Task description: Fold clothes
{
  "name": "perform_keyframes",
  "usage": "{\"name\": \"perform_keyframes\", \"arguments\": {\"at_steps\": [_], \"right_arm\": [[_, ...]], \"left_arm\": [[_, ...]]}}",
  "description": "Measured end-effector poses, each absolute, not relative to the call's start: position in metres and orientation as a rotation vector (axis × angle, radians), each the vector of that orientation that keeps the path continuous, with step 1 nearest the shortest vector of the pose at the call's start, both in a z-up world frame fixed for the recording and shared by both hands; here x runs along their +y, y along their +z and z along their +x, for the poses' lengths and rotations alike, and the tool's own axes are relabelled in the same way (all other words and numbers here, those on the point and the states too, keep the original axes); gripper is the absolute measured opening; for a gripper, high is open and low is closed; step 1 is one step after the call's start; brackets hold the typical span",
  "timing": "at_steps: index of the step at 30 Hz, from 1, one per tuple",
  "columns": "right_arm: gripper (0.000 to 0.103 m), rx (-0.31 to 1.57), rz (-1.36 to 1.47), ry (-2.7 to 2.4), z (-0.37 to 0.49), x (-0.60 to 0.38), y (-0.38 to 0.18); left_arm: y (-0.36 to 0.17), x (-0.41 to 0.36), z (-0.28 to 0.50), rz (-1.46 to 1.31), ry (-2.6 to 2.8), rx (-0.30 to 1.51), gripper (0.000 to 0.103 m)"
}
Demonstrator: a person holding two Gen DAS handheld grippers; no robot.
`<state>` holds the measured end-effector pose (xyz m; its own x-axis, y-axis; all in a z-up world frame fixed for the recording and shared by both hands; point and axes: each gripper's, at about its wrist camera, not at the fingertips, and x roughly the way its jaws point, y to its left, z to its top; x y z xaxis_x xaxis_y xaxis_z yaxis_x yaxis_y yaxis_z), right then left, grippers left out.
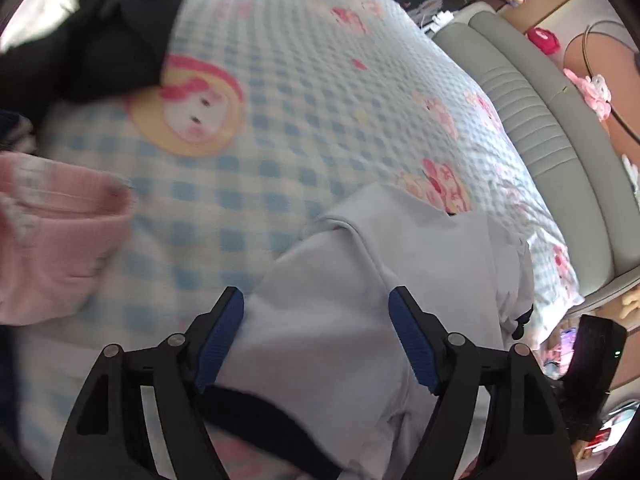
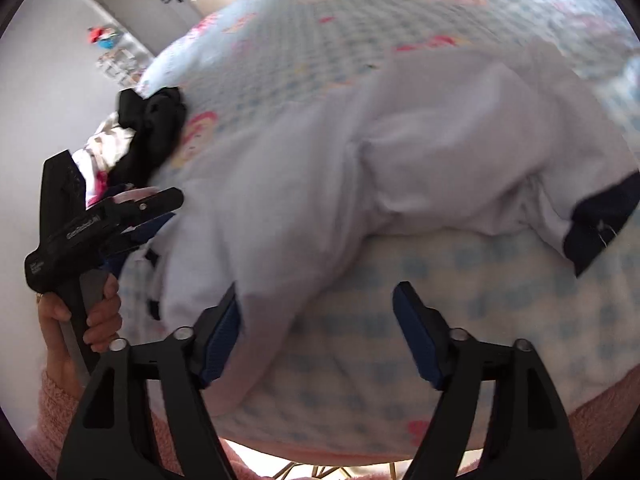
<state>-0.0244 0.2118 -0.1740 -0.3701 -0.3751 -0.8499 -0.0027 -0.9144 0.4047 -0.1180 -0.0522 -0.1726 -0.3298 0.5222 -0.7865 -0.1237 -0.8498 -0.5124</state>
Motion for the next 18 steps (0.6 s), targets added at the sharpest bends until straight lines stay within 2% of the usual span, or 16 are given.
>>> {"name": "perform_keyframes", "arguments": {"at_steps": [1,2,3,4,6,8,11,16,18], "right_arm": [[0.083,-0.516,1.634,-2.365,-0.029,0.216,-0.180],[0.083,-0.507,1.650,-2.362,-0.035,0.218,-0.184],[0.081,-0.492,1.660,-2.357,-0.041,0.218,-0.188],[0.074,-0.459,1.650,-2.343,-0.049,0.214,-0.189],[0.024,-0.393,1.625,-2.320,-0.064,0.204,-0.188],[0.018,-0.316,1.567,-2.346,-0.085,0.190,-0.170],[0.012,-0.188,1.392,-2.464,-0.118,0.174,-0.114],[0.011,-0.092,0.933,-2.646,-0.124,0.168,0.029],[0.015,-0.007,0.839,-2.657,-0.106,0.160,0.062]], "left_arm": [[-0.176,-0.043,-0.117,-1.508,2.190,-0.507,0.074],[-0.179,-0.034,-0.115,-1.503,2.169,-0.495,0.062],[-0.178,-0.025,-0.110,-1.496,2.167,-0.457,0.034],[-0.176,-0.016,-0.105,-1.489,2.166,-0.418,0.026],[-0.173,0.001,-0.095,-1.472,2.161,-0.349,0.014],[-0.162,0.011,-0.091,-1.439,2.155,-0.337,0.010],[-0.108,0.011,-0.103,-1.305,2.210,-0.348,0.009],[0.020,0.003,-0.093,-0.972,2.310,-0.348,0.009],[0.051,-0.002,-0.073,-0.892,2.326,-0.351,0.009]]}}
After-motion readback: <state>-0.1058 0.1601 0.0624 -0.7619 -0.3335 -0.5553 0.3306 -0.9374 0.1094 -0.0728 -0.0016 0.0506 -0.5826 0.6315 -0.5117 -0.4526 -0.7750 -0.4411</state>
